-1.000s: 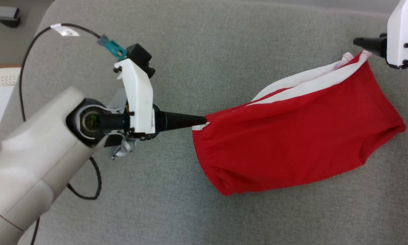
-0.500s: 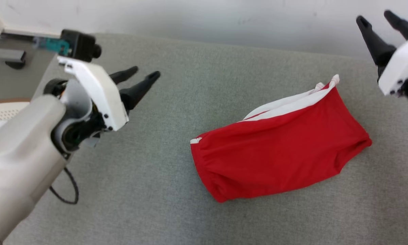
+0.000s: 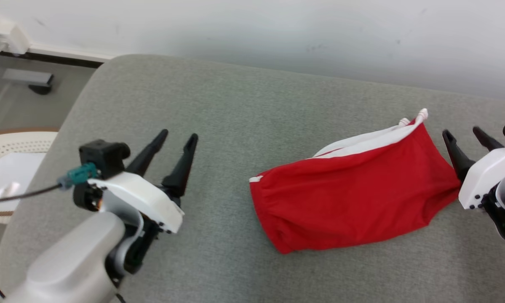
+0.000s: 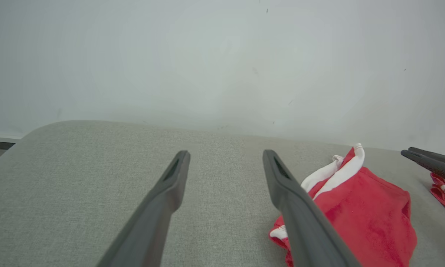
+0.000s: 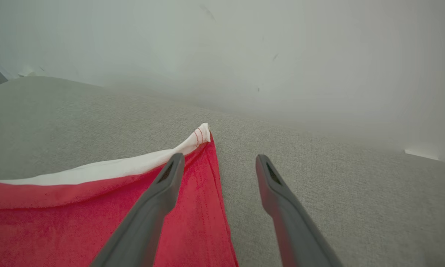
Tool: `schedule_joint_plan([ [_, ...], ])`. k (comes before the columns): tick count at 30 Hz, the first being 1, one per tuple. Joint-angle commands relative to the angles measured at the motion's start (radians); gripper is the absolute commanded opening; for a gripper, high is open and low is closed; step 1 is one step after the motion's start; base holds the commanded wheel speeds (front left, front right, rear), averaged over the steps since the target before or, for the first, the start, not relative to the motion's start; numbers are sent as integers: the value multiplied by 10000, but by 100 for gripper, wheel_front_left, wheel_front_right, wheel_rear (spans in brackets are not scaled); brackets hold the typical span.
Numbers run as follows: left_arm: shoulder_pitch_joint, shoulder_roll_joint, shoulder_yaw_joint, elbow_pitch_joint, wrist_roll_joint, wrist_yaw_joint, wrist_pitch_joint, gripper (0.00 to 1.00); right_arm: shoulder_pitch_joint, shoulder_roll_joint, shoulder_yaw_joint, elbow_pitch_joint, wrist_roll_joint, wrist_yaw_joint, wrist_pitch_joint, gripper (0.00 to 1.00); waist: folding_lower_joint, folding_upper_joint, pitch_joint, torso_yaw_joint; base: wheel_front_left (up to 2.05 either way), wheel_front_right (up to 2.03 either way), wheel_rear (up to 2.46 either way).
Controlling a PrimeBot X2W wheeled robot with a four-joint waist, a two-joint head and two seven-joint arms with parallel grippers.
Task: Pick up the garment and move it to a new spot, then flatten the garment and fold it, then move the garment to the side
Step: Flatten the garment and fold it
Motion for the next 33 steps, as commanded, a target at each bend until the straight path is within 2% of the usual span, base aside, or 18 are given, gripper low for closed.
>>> schedule_joint_plan([
  [1, 392, -183, 335, -273, 270, 73, -29, 100, -88, -45, 85, 329, 152, -26, 229, 100, 1, -1, 40, 271, 0, 0, 0],
  [8, 1795, -926, 1252, -879, 902, -116, -27, 100, -316, -132, 665, 1690, 750, -27, 1727, 100, 1, -1, -56, 999, 0, 0, 0],
  [17, 2920, -1676, 2154, -835, 1563, -500, -23, 100, -367, -312, 991, 3099, 1658, -26, 4132, 100, 1, -1, -71, 1724, 0, 0, 0],
  [20, 3226, -1939, 2551, -816, 1861, -582, -23, 100, -191, -270, 1140, 3184, 1874, -12, 4751, 100, 1, -1, -55, 1870, 0, 0, 0],
  [24, 3636, -2279, 3180, -784, 2551, -671, -24, 100, 55, -147, 1305, 2959, 2127, 14, 4927, 100, 1, -1, -62, 1962, 0, 0, 0],
  [25, 3730, -2388, 3339, -775, 2774, -684, -24, 100, 108, -112, 1350, 2875, 2172, 16, 4872, 89, 1, -1, -76, 1969, 0, 0, 0],
  [26, 3831, -2500, 3480, -758, 2910, -719, -24, 100, 130, -92, 1384, 2759, 2219, 22, 4772, 45, 1, -1, -96, 1969, 0, 0, 0],
  [27, 3942, -2609, 3656, -728, 3047, -750, -24, 100, 123, -119, 1410, 2669, 2263, 22, 4672, 14, 1, -1, -106, 1961, 0, 0, 0],
  [28, 4026, -2696, 3789, -685, 3201, -805, -24, 100, 98, -183, 1426, 2607, 2272, 22, 4528, 0, 1, -1, -116, 1942, 0, 0, 0],
  [33, 4413, -3117, 4306, -411, 3723, -1120, -24, 100, 2, -445, 1479, 2345, 2475, -3, 3787, 0, 1, -1, -319, 1706, 0, 0, 0],
])
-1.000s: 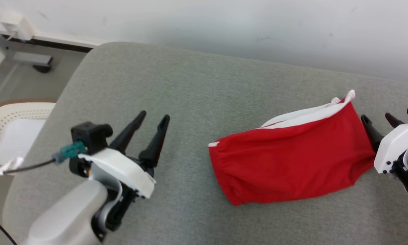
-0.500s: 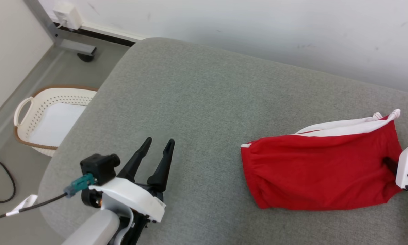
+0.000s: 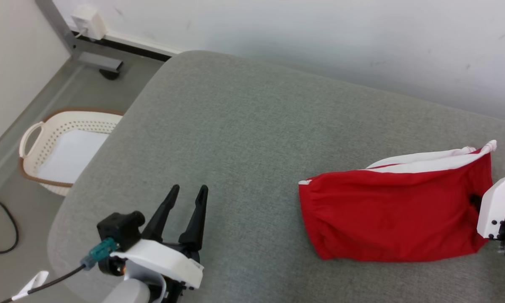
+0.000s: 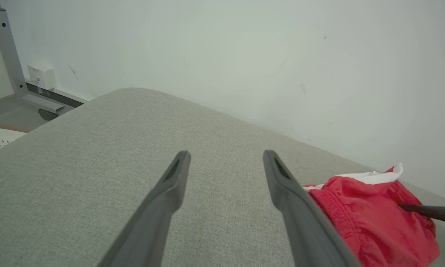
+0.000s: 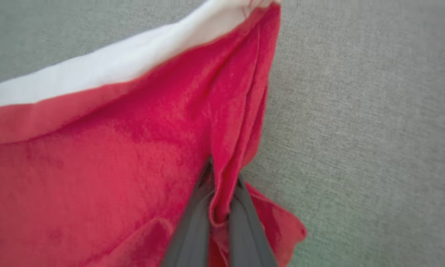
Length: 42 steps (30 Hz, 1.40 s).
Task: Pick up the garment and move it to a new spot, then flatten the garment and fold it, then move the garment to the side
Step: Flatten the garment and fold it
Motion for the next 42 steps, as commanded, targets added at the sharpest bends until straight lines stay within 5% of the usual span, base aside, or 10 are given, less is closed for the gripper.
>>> schedule_joint_plan([
  [1, 192, -127, 156, 100, 225, -118, 3, 100, 199, -133, 14, -55, 159, 24, -282, 0, 0, -1, -144, -184, 0, 0, 0],
  [16, 872, -705, 1167, 535, 1573, -496, 4, 100, 1200, -62, -142, -986, 1276, 14, -2598, 0, 0, -1, -855, -2385, 0, 0, 0],
  [23, 1149, -915, 1654, 610, 2300, -580, 4, 100, 1346, -101, -179, -745, 1465, 14, -3245, 0, 0, -1, -967, -2866, 0, 0, 0],
  [34, 1617, -1685, 2417, 1037, 3067, -991, 4, 100, 393, 277, 1022, -1006, 190, 14, -3654, 0, 0, -1, -1305, -2719, 0, 0, 0],
  [42, 1796, -2109, 2618, 1316, 3347, -1295, 4, 100, -58, 1266, 2199, -1523, -341, 14, -2525, 0, 0, -1, -1526, -2015, 0, 0, 0],
])
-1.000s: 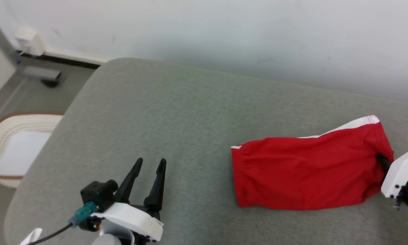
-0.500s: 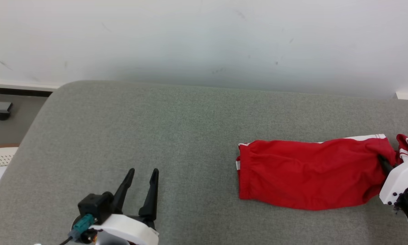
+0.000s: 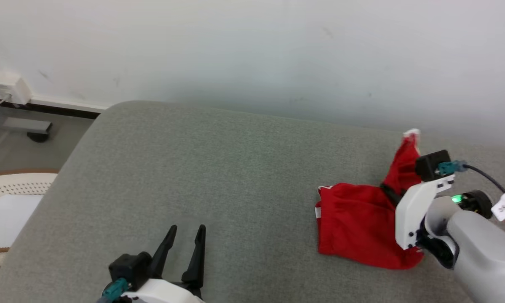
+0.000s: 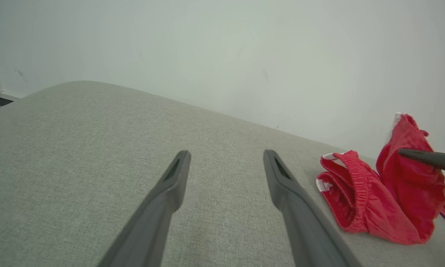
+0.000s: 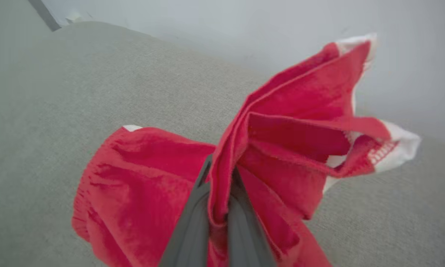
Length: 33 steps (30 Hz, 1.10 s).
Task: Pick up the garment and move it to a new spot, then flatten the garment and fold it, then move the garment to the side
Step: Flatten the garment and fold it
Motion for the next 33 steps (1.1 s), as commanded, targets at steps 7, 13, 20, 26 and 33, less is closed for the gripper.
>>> schedule_joint_plan([
  [7, 102, -125, 159, 183, 202, -173, 4, 100, -214, 661, 759, -274, -231, -2, 616, 0, 0, 0, -14, 601, 0, 0, 0],
  [13, 80, -150, 295, 298, 236, -198, 6, 100, -228, 1052, 1044, -57, -272, -2, 713, 48, 0, 0, 5, 674, 0, 0, 0],
  [20, 109, -150, 401, 393, 195, -196, 6, 100, 67, 1524, 1089, -557, -71, -2, -124, 100, 0, 0, -66, 281, 0, 0, 0],
  [26, 139, -152, 601, 291, 290, -173, 4, 100, 172, 1001, 485, -1633, -14, -2, -1679, 100, 0, 0, -147, -246, 0, 0, 0],
  [33, 243, -150, 660, 196, 347, -184, 6, 100, 671, 17, -1117, -1277, -278, -2, -3153, 100, 0, 0, -220, -634, 0, 0, 0],
])
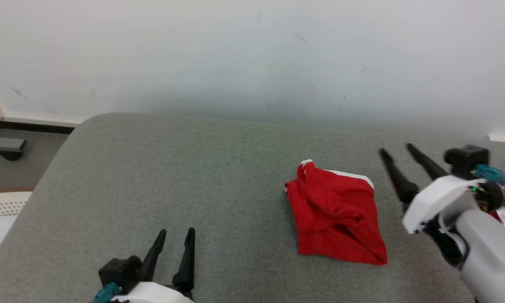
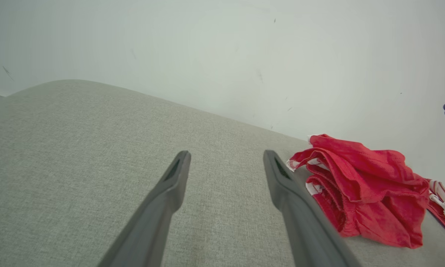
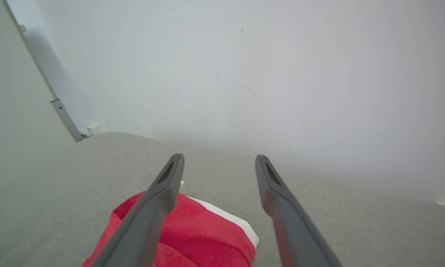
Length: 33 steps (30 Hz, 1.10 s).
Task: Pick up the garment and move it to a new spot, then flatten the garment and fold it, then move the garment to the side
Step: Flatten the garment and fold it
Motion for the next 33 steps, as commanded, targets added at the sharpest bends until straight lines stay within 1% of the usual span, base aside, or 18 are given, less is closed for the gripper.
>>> schedule_joint_plan([
  [1, 116, 38, 31, -29, 173, -6, 6, 100, 308, -163, -315, 280, -37, -2, -140, 100, 0, 0, 0, -72, 0, 0, 0],
  [3, 114, 41, 53, -42, 169, -25, 6, 100, 456, -252, -706, 710, -65, -2, -233, 100, 0, 0, 28, -103, 0, 0, 0],
  [5, 75, 39, 51, -65, 175, -56, 6, 100, 555, -202, -1024, 1136, -38, -2, -303, 100, 0, 0, 92, -108, 0, 0, 0],
  [9, -64, 39, 13, -36, 169, -84, 6, 100, 545, 201, -1351, 1863, 84, -2, -244, 100, 0, 0, 233, -46, 0, 0, 0],
  [10, -115, 39, 0, -26, 163, -99, 6, 100, 465, 280, -1369, 2041, 91, -2, -199, 78, 0, 0, 283, -7, 0, 0, 0],
  [11, -156, 39, -22, -14, 154, -106, 6, 100, 367, 385, -1395, 2202, 105, -2, -138, 0, 0, 0, 324, 36, 0, 0, 0],
  [16, -276, 40, -71, 84, 84, -116, 6, 100, 279, 1050, -1614, 2943, 565, -2, 397, 0, 0, 0, 445, 368, 0, 0, 0],
  [17, -279, 40, -73, 92, 62, -106, 6, 100, 351, 1207, -1582, 2952, 668, -2, 522, 0, 0, 0, 455, 436, 0, 0, 0],
  [18, -279, 40, -73, 92, 62, -106, 6, 100, 351, 1207, -1582, 2952, 668, -2, 522, 0, 0, 0, 455, 436, 0, 0, 0],
  [19, -250, 40, -55, 113, 40, -84, 6, 100, 533, 1434, -1490, 2821, 836, -2, 666, 0, 0, 0, 474, 558, 0, 0, 0],
  [23, -207, 38, -20, 125, 38, -70, 6, 100, 829, 1726, -1269, 2453, 1045, -2, 858, 0, 0, 0, 487, 699, 0, 0, 0],
  [27, -179, 38, 31, 138, 52, -82, 6, 100, 1217, 2055, -707, 1796, 1141, -2, 1068, 0, 0, 0, 499, 778, 0, 0, 0],
  [31, -202, 38, 47, 125, 52, -68, 6, 100, 1616, 2276, 261, 962, 899, -2, 991, 0, 0, 0, 515, 738, 0, 0, 0],
  [33, -210, 38, 42, 130, 38, -73, 6, 100, 1690, 2324, 797, 599, 694, -2, 769, 0, 0, 0, 507, 672, 0, 0, 0],
])
